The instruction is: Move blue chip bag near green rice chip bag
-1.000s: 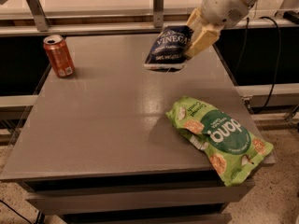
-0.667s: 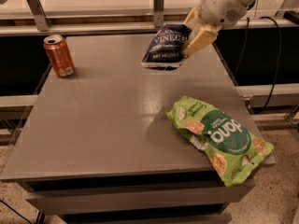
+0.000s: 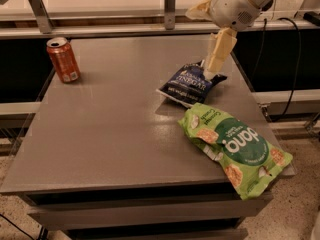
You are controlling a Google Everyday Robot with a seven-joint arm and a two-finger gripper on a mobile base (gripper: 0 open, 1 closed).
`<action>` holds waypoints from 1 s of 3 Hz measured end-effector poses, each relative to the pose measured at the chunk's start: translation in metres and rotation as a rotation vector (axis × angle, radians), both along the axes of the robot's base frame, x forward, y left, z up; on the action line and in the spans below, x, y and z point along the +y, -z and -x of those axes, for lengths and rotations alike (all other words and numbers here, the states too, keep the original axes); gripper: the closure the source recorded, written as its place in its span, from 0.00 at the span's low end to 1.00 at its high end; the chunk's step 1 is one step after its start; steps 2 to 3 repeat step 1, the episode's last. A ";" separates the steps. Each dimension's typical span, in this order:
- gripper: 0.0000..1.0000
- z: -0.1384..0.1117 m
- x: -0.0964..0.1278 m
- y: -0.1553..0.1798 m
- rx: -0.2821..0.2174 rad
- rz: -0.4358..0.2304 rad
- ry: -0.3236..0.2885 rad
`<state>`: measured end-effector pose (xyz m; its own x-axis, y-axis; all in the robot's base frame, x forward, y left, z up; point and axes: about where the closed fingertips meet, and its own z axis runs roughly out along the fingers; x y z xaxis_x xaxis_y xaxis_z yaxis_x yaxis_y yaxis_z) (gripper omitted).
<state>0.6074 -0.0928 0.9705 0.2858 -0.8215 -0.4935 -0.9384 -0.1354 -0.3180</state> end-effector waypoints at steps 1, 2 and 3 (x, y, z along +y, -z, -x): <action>0.00 0.000 0.000 0.000 0.000 0.000 0.000; 0.00 0.000 0.000 0.000 0.000 0.000 0.000; 0.00 0.000 0.000 0.000 0.000 0.000 0.000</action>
Offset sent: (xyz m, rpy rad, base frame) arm 0.0000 0.0000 0.0000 0.0000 0.0000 0.0000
